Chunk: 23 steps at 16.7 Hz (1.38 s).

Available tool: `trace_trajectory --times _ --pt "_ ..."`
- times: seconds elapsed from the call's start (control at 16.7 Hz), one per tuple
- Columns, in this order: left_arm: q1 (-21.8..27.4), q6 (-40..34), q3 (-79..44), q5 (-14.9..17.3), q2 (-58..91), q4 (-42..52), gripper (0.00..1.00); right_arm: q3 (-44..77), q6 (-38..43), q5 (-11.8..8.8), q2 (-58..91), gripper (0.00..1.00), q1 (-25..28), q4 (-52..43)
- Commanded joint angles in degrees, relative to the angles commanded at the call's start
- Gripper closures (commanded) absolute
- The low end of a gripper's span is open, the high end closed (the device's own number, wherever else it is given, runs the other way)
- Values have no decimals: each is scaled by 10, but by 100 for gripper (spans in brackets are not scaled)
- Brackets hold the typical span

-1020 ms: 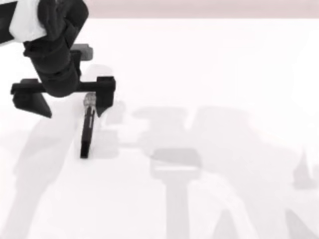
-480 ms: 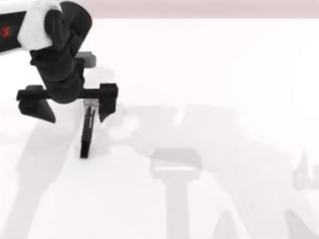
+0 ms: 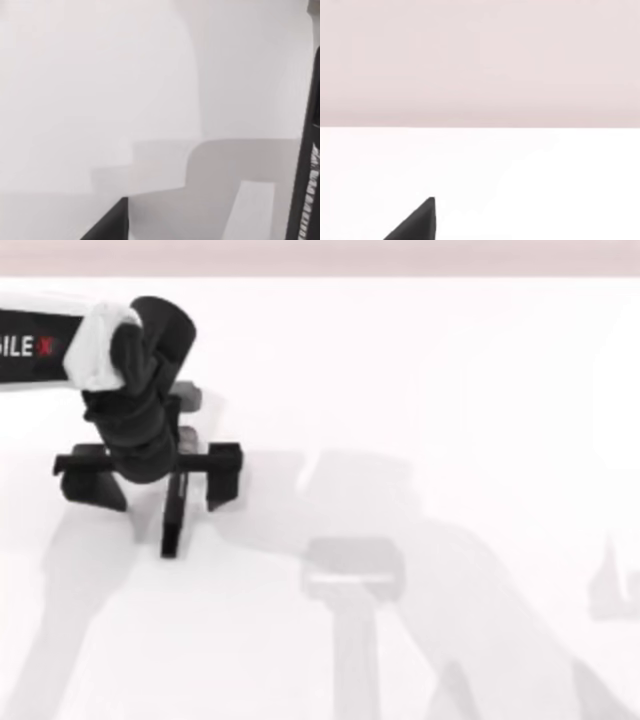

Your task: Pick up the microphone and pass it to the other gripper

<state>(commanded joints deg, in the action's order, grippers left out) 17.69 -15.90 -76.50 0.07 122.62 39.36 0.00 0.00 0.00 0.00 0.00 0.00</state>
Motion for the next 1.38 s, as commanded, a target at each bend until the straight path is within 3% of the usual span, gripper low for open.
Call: trace_trajectory --times 0.18,0.96,1.38 --pt "0 0 0 0 0 0 0 0 0 0 0 0 0 0" --pt "0 0 0 0 0 0 98 0 0 0 0 0 0 0" --pt "0 0 0 0 0 0 100 0 0 0 0 0 0 0"
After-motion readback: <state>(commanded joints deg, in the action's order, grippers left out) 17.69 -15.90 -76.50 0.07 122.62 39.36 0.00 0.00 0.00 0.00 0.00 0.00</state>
